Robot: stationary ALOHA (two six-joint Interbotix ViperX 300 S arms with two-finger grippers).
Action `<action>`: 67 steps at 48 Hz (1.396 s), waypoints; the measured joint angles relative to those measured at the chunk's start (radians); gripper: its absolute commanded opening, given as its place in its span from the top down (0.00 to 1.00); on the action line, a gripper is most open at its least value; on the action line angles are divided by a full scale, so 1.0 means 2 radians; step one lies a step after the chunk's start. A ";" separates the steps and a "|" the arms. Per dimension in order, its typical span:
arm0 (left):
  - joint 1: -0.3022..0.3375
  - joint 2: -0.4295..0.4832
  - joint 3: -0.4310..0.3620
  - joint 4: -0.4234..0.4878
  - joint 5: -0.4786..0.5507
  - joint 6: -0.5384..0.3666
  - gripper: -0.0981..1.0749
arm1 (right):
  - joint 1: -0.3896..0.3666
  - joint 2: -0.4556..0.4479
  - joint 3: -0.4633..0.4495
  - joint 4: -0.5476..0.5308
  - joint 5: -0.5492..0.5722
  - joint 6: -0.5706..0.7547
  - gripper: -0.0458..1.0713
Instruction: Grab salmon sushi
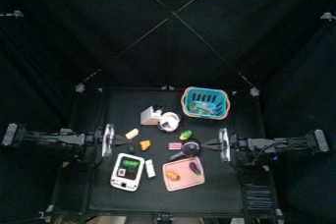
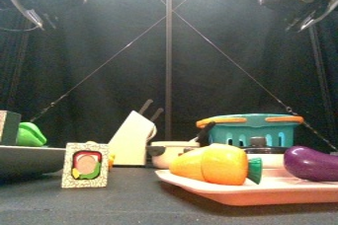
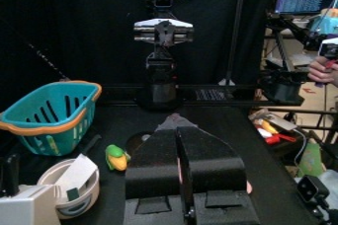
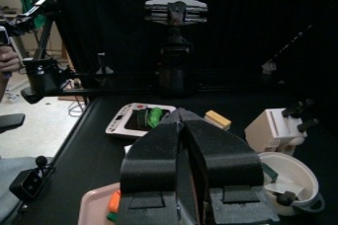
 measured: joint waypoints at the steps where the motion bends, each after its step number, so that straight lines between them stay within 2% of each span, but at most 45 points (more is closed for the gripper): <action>1: 0.000 0.000 0.000 0.000 0.000 0.000 0.91 | 0.000 0.000 0.000 0.001 0.000 0.000 0.90; 20: -0.002 0.031 0.011 -0.003 -0.025 0.000 0.91 | -0.006 0.058 -0.008 0.012 0.002 0.004 0.91; 35: -0.006 0.051 0.011 -0.003 -0.026 0.001 0.91 | -0.004 0.089 -0.018 0.047 0.005 0.049 0.91; 55: -0.018 0.054 0.021 0.005 -0.025 0.002 0.91 | 0.001 0.166 -0.027 0.059 0.081 0.127 0.91; 67: -0.018 0.053 0.021 0.008 -0.025 0.002 0.91 | -0.002 0.219 -0.056 0.054 0.107 0.133 0.91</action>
